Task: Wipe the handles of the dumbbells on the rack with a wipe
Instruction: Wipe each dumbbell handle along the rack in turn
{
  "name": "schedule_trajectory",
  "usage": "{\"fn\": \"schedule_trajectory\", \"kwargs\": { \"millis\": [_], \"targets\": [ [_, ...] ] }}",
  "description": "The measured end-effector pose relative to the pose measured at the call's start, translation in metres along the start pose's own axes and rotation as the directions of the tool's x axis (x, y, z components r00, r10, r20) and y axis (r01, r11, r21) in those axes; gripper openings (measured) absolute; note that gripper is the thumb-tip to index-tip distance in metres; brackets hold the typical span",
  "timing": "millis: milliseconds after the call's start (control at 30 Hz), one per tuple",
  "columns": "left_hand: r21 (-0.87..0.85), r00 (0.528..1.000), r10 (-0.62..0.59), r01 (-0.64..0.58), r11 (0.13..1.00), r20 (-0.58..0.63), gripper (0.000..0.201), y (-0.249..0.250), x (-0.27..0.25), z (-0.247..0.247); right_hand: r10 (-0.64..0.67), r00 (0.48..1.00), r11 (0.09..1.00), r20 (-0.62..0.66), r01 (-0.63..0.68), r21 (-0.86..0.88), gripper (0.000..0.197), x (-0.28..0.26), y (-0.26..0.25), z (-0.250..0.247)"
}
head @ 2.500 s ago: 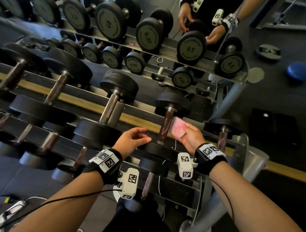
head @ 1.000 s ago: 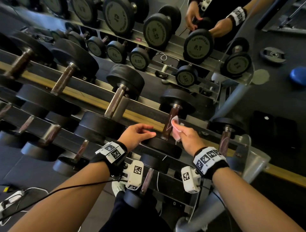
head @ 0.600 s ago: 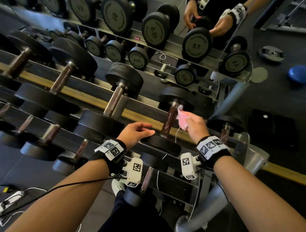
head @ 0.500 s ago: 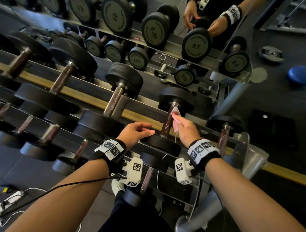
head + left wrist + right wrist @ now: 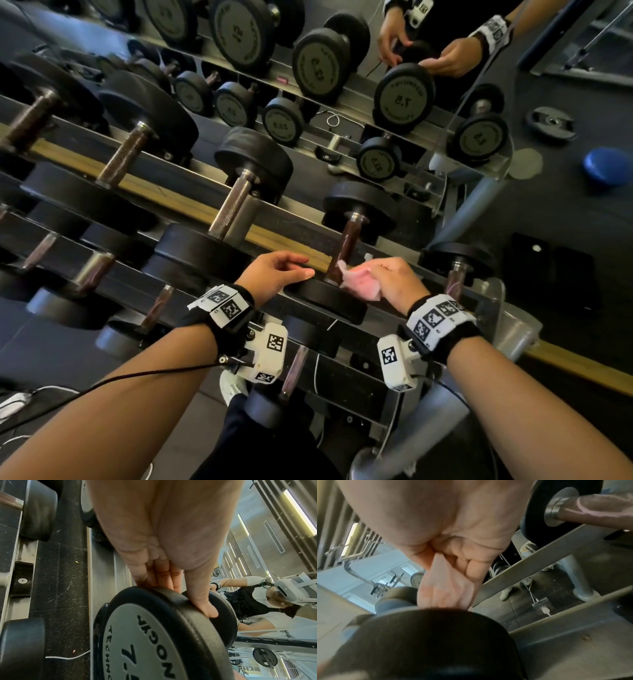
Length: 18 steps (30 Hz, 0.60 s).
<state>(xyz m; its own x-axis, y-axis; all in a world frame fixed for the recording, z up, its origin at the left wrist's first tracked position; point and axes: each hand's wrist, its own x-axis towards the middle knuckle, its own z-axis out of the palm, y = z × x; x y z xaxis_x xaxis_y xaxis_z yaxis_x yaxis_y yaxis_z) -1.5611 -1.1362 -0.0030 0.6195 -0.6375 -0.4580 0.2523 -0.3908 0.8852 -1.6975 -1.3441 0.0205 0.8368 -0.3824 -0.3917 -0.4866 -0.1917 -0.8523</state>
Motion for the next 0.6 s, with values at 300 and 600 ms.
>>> {"fn": "schedule_trajectory", "kwargs": {
  "millis": [300, 600],
  "targets": [
    [-0.037, 0.999, -0.022, 0.021, 0.999, -0.027, 0.047, -0.005, -0.001, 0.000, -0.191, 0.955, 0.970, -0.228, 0.148, -0.193, 0.039, 0.025, -0.016, -0.019],
    [-0.047, 0.999, -0.040, 0.039, 0.998, -0.019, 0.044, -0.001, -0.004, 0.000, -0.236, 0.972, 0.860, -0.006, 0.206, -0.466, 0.039, 0.043, 0.006, -0.001]
  ]
}}
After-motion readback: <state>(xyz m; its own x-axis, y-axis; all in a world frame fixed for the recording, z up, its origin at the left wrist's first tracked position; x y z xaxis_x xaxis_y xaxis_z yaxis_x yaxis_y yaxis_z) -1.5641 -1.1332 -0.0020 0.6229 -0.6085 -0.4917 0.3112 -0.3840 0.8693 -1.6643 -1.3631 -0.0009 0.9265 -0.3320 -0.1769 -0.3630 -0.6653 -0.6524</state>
